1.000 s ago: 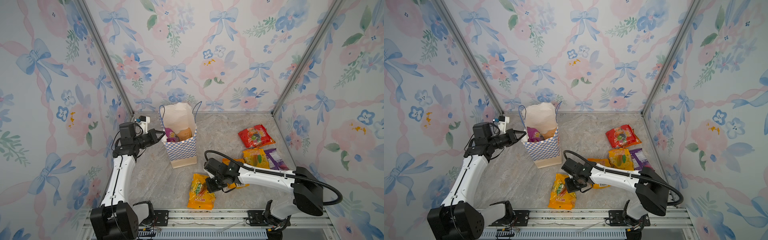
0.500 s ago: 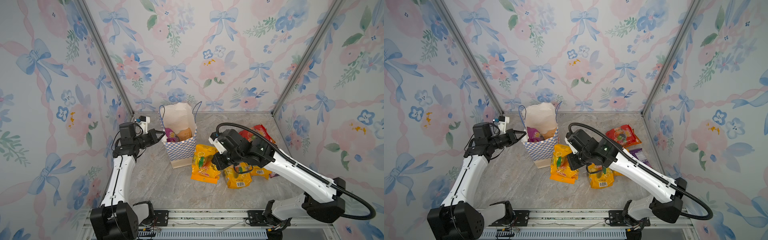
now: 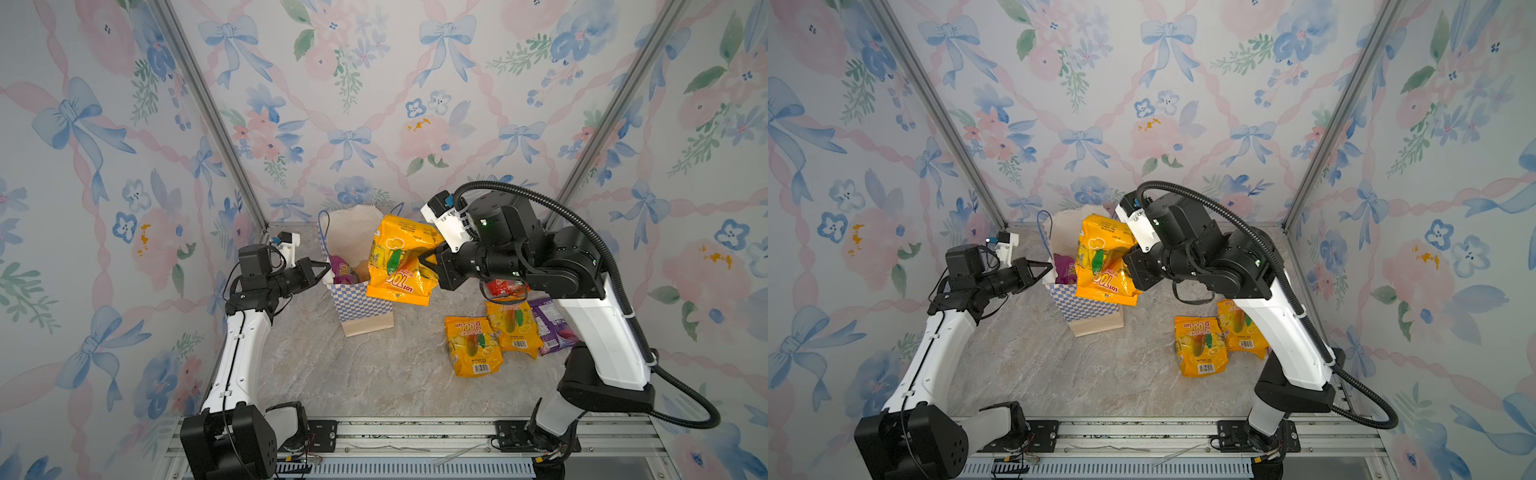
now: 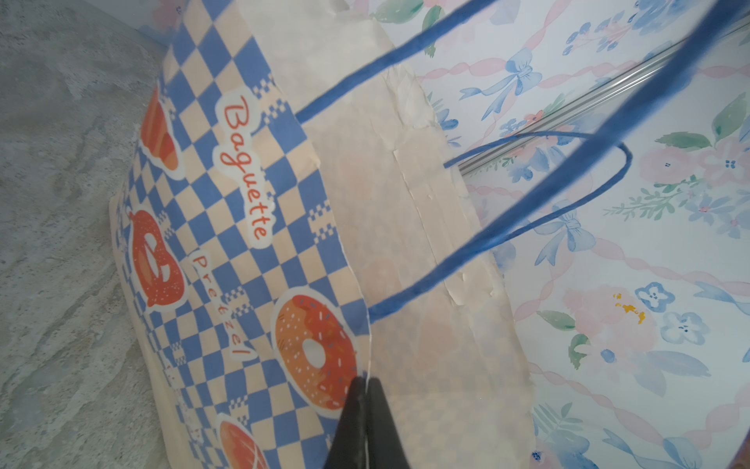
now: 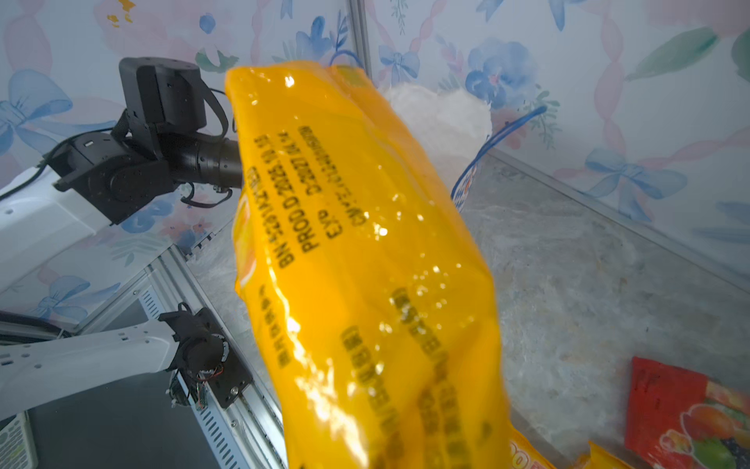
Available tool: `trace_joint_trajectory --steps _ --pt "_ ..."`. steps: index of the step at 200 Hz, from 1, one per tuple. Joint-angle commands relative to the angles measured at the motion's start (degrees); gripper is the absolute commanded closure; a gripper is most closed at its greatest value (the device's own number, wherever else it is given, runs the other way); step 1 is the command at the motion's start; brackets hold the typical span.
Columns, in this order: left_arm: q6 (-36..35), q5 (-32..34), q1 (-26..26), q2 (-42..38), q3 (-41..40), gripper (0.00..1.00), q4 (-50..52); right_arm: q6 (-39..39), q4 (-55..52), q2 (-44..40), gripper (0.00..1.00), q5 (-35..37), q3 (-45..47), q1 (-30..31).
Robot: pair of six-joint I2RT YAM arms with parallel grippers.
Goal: Place the snacks into the paper bag
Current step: Place the snack in the paper bag.
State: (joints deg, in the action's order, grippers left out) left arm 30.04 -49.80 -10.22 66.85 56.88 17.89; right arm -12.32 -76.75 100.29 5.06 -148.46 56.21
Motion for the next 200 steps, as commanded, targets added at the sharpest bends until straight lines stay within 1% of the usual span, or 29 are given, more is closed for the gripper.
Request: trace_joint_trajectory --steps 1,14,29,39,84,105,115,150,176,200 --pt "-0.6 -0.6 -0.1 -0.1 0.9 1.0 -0.2 2.5 6.0 3.1 1.0 2.7 -2.7 -1.2" --pt "-0.7 -0.7 0.0 0.0 0.9 1.0 -0.2 2.0 10.0 3.4 1.0 3.5 -1.2 -1.7" --pt "-0.6 -0.7 0.0 -0.1 1.0 1.0 -0.2 1.9 15.3 3.1 1.0 6.9 1.8 -1.4" --pt "-0.7 -0.6 0.0 -0.1 1.1 1.0 -0.3 2.3 17.8 3.2 1.0 7.6 3.1 -1.4" --pt "-0.8 -0.5 0.0 -0.3 0.8 1.0 -0.2 1.5 25.8 5.3 1.0 13.4 3.9 -0.6" --pt "-1.0 0.1 0.0 -0.7 0.6 1.0 -0.2 0.2 29.1 7.3 1.0 16.4 3.8 0.3" --pt "-1.0 0.1 0.0 -0.6 0.6 1.0 -0.2 -0.2 30.7 8.5 1.0 19.1 3.9 1.0" --pt "-1.0 0.3 0.0 -0.7 0.9 1.0 -0.3 2.5 35.5 13.7 1.0 28.3 2.7 4.2" --pt "-1.0 0.3 0.0 -1.2 0.5 1.0 -0.2 3.1 36.8 17.5 1.0 31.5 0.5 5.0" --pt "-1.1 0.9 0.0 -1.5 0.1 1.0 -0.2 3.5 38.2 18.9 1.0 34.0 1.4 5.1"
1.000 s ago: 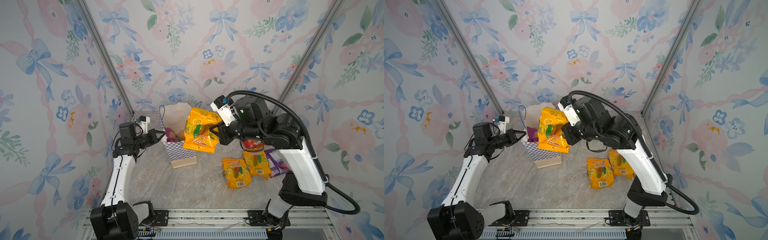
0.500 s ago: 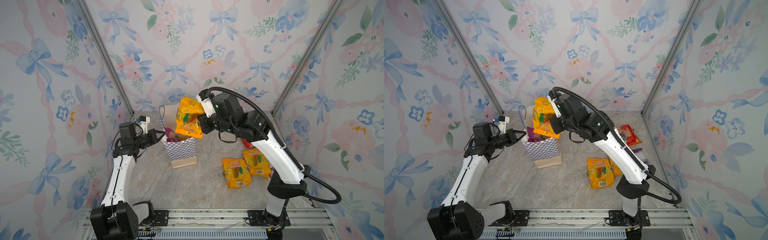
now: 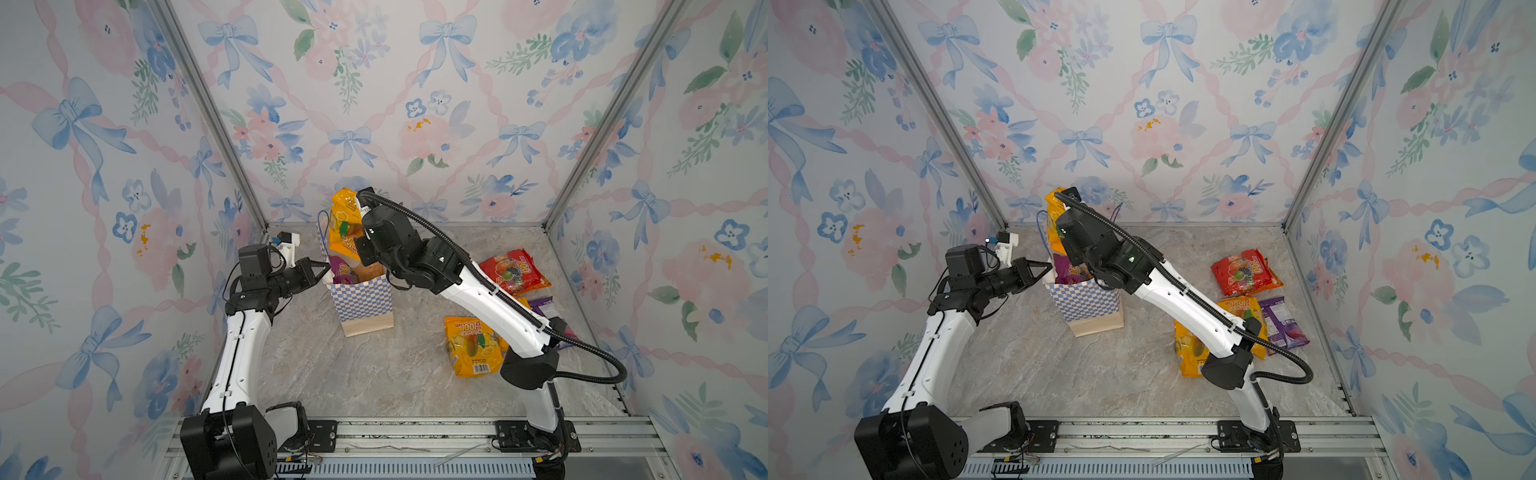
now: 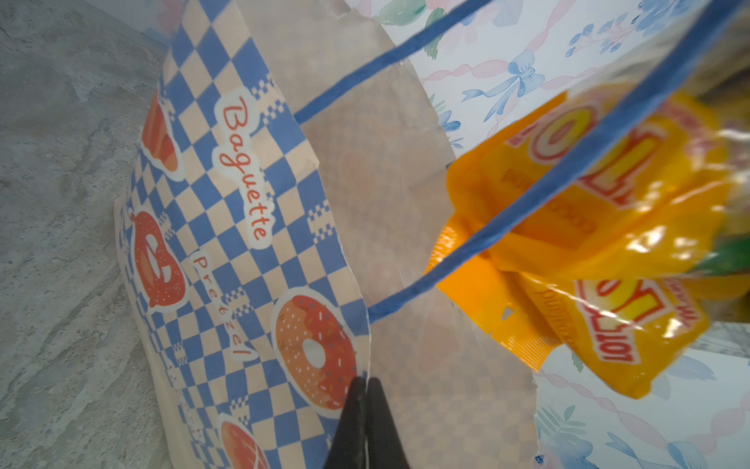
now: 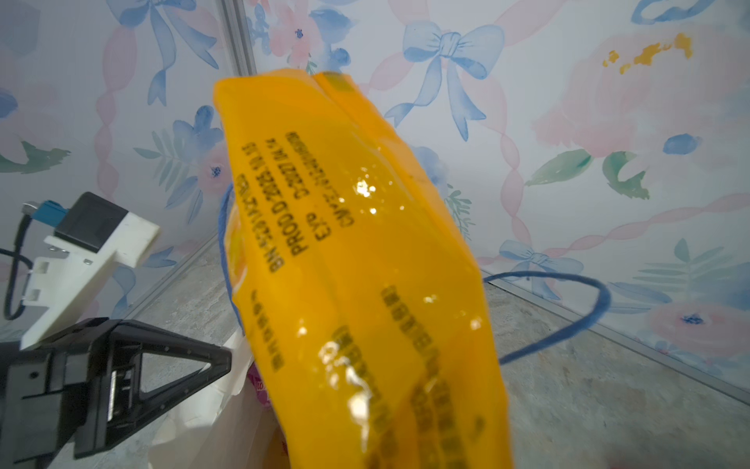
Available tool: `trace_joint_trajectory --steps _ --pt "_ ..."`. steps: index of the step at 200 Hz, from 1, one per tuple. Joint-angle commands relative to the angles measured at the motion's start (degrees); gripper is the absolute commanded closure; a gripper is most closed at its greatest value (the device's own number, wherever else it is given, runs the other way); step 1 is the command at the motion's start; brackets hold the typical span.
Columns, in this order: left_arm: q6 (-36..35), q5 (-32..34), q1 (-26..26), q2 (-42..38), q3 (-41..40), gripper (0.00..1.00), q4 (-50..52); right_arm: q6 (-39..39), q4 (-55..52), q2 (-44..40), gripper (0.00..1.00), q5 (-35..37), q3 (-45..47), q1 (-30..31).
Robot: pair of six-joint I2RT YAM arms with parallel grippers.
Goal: Place the snacks into the paper bag
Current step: Place the snack in the paper bag.
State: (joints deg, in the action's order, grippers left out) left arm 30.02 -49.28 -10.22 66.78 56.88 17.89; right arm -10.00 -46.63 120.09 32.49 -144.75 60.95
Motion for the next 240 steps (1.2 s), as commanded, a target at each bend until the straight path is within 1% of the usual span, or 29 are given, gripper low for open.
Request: trace_joint_trajectory --steps 1,38,104,120,140,155,216,227,233,240 --pt "-1.1 0.3 0.0 -1.4 0.1 1.0 -0.2 1.3 8.0 -0.8 1.0 6.7 -2.3 0.4" --pt "-1.5 0.2 0.0 -0.9 0.1 1.0 -0.2 2.8 7.9 0.5 1.0 10.8 -2.0 0.4" --pt "-1.6 0.5 0.0 -0.1 0.4 1.0 -0.2 2.9 8.2 1.0 1.0 11.1 -1.1 -0.4" --pt "-1.5 0.5 0.0 0.0 0.5 1.0 -0.2 2.7 8.0 0.9 0.9 10.6 -1.1 -0.6" --pt "-1.5 0.6 0.0 -0.2 0.7 1.0 -0.2 2.7 8.0 0.7 0.87 10.1 -0.7 -0.7" --pt "-1.4 0.5 0.0 -0.2 0.7 1.0 -0.2 2.7 8.1 0.4 0.88 9.9 -0.5 -0.8" --pt "-1.1 0.8 0.0 -0.9 0.5 1.0 -0.2 2.4 8.3 0.4 0.88 9.4 1.0 -1.0" --pt "-1.1 0.8 0.0 -0.8 0.6 1.0 -0.2 2.4 8.2 0.7 0.84 9.4 1.0 -1.0" --pt "-1.1 0.8 0.0 -0.7 0.7 1.0 -0.2 2.4 8.1 0.7 0.78 9.3 1.0 -1.0" --pt "-1.1 0.6 0.0 -0.6 0.7 1.0 -0.2 2.4 8.1 0.7 0.69 9.1 1.0 -1.1"
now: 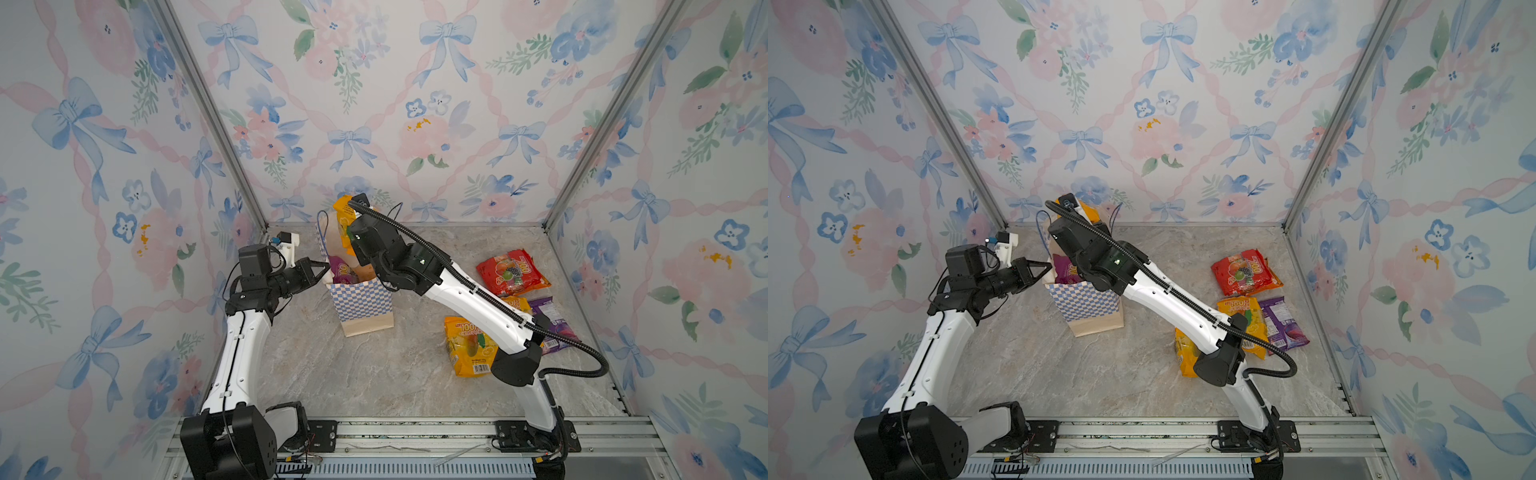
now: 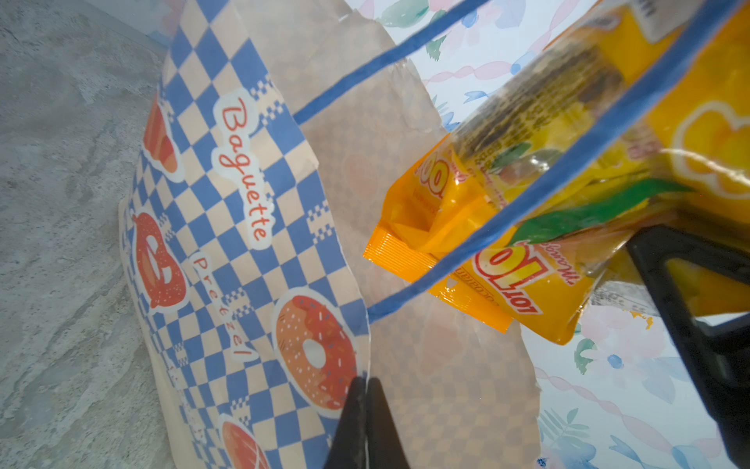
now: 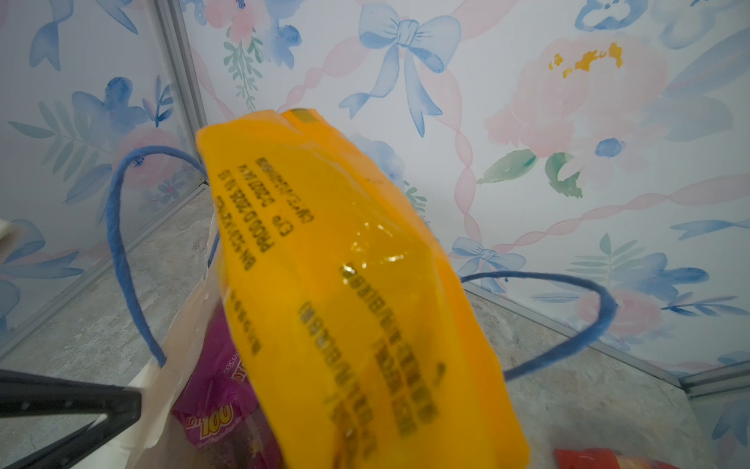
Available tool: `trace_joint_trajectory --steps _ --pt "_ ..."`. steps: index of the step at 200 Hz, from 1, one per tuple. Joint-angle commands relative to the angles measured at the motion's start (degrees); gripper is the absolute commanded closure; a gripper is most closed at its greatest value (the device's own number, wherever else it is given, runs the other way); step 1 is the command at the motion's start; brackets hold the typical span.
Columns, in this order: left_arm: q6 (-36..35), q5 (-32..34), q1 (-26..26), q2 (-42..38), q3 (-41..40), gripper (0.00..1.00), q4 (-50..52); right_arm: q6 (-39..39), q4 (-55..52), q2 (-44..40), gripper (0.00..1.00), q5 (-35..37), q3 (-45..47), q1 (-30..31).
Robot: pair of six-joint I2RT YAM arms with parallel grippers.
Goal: Place the snacks into the paper bag
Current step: Place the snack in the paper bag.
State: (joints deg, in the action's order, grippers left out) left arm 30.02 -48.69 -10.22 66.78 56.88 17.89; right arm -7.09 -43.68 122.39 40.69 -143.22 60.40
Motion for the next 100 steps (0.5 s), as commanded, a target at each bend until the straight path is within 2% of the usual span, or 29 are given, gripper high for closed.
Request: trace_joint_trajectory --steps 1,13,20,37,61,100 --pt "-1.1 -0.1 0.1 -0.6 0.8 1.0 -0.3 -0.5 5.1 -1.6 0.67 0.9 -0.6 -0.5" --pt "-1.1 0.0 0.1 -0.5 0.9 1.0 -0.3 -0.5 4.9 -1.7 0.49 0.5 -0.7 -0.5" --pt "-1.1 -0.1 0.1 -0.6 0.8 1.0 -0.2 -0.4 4.6 -1.6 0.42 0.4 -0.9 -0.5" --pt "-1.2 0.1 0.1 -0.7 0.6 1.0 -0.3 -0.1 3.3 -1.5 0.31 0.2 -2.0 -0.7" --pt "-1.2 0.0 0.1 -0.6 0.6 1.0 -0.2 0.4 1.7 -2.5 0.25 -1.6 -3.2 -0.9" --pt "-1.2 0.0 0.1 -0.5 0.7 1.0 -0.2 2.7 1.5 -8.4 0.22 -5.9 -1.9 -0.4"
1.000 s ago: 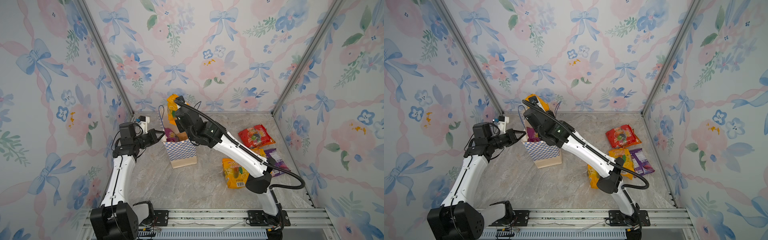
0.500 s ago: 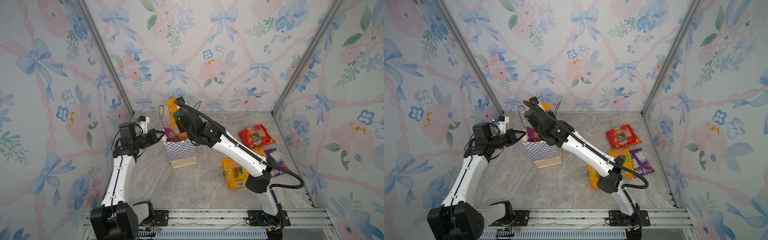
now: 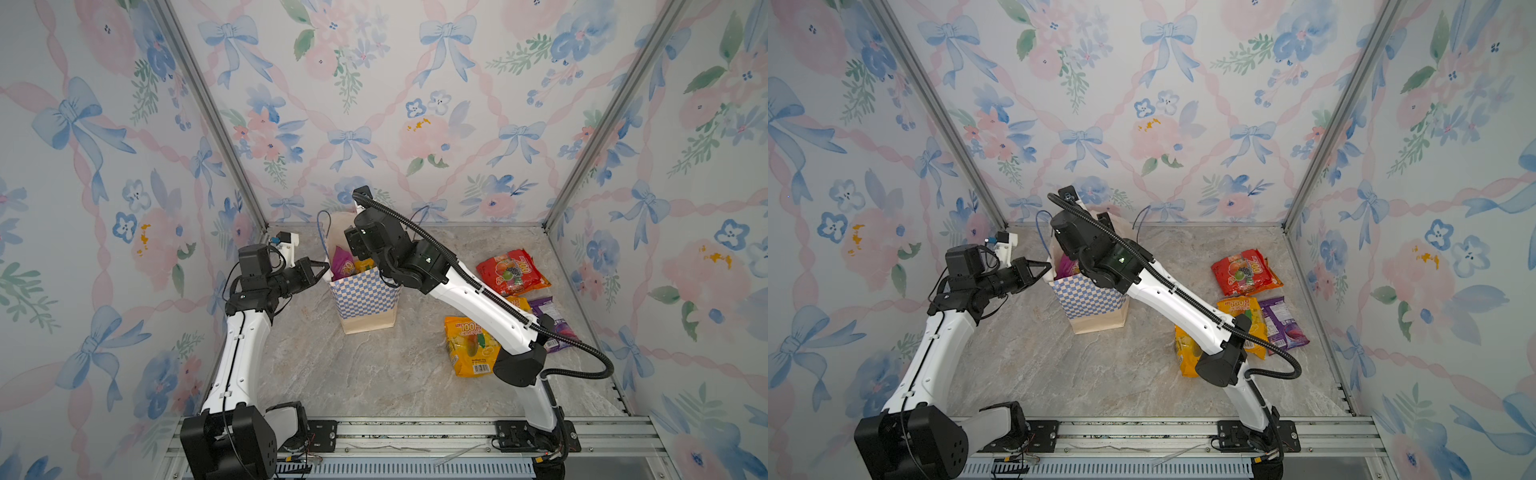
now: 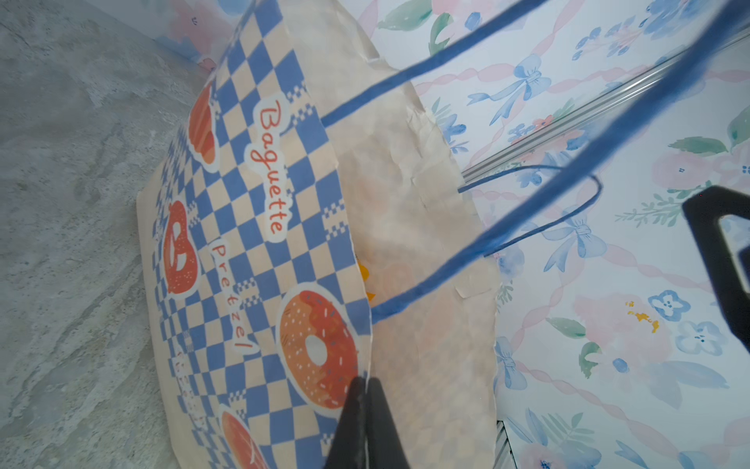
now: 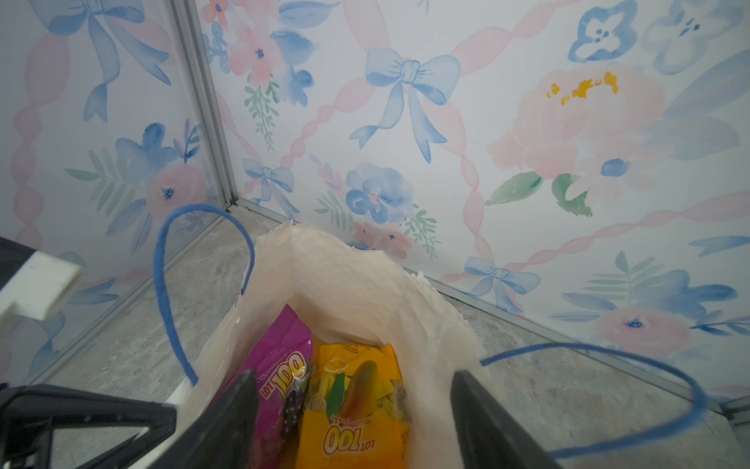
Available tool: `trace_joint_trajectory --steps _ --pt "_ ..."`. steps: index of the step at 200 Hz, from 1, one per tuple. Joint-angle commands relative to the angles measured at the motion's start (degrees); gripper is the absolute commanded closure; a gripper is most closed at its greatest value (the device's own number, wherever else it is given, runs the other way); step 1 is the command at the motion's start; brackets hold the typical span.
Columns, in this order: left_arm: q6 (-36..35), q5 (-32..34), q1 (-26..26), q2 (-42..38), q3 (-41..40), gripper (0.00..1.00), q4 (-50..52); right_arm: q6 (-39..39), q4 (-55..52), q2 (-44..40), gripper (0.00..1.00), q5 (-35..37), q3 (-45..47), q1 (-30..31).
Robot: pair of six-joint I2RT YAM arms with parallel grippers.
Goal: Place the snacks into the paper bag
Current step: Place the snack in the paper bag, then move the snack to the center of the table.
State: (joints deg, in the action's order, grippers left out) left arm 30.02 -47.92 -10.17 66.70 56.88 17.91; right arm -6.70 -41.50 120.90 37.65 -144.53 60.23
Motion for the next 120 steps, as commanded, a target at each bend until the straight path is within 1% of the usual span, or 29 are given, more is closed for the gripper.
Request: trace_joint_trajectory --steps 1,22,33,49,74,83,97,120 --pt "-1.3 -0.8 0.1 -0.4 0.7 1.0 -0.2 2.4 -0.7 -7.1 0.22 -2.8 -0.5 -0.2" --pt "-1.2 -0.8 0.2 -0.1 0.8 1.0 -0.3 4.0 -0.5 -12.5 0.2 -2.5 2.4 0.8" --pt "-1.2 -0.7 0.1 0.1 0.9 1.0 -0.2 4.0 -0.8 -15.9 0.17 -2.3 4.7 1.0" --pt "-1.2 -0.8 0.2 0.4 1.0 1.0 -0.3 3.4 -0.5 -21.8 0.11 -1.5 10.0 0.9" --pt "-1.2 -0.6 0.2 0.2 1.2 1.0 -0.2 -0.4 -2.0 -31.6 0.02 -1.0 17.8 -0.5" --pt "-1.2 -0.7 0.2 0.3 1.2 1.0 -0.3 -2.6 -2.5 -35.2 0.0 -1.7 21.2 -1.8" --pt "-1.1 -0.9 0.2 0.3 1.4 1.0 -0.2 -6.0 -2.5 -41.4 0.02 -4.4 27.6 -4.4" --pt "-1.0 -0.6 0.2 0.4 1.4 1.0 -0.3 -13.4 -2.6 -50.6 0.03 -7.2 38.9 -11.8"
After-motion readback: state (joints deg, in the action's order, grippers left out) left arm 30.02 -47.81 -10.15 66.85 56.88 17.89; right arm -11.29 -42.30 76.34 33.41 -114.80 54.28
